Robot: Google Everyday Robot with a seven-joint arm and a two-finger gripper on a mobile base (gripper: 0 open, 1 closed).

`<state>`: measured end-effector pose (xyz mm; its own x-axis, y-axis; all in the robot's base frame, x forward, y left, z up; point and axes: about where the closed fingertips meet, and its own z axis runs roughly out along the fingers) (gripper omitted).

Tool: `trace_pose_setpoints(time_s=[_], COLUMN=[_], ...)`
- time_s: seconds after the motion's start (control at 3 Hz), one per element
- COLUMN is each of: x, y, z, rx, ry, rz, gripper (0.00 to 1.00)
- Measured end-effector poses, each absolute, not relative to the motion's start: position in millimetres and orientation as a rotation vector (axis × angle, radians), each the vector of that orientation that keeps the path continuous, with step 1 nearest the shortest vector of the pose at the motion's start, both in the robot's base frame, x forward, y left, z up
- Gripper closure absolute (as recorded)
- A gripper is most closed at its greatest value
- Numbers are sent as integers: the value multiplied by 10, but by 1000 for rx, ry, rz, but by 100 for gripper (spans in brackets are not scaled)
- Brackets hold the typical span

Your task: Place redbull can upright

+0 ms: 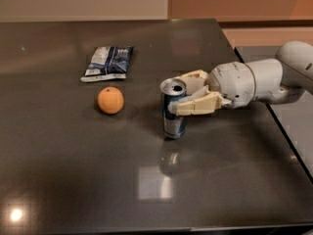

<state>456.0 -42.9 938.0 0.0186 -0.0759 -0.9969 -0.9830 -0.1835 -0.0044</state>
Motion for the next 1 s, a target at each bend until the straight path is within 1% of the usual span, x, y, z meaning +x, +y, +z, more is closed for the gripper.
trace_pose_setpoints(time_s=[0.33,1.0], x=[4623,4684], y=[-488,-511], z=[9291,9231], rx=[-1376,-1357], ry=[1161,1144], rz=[1320,1344], gripper=[82,35])
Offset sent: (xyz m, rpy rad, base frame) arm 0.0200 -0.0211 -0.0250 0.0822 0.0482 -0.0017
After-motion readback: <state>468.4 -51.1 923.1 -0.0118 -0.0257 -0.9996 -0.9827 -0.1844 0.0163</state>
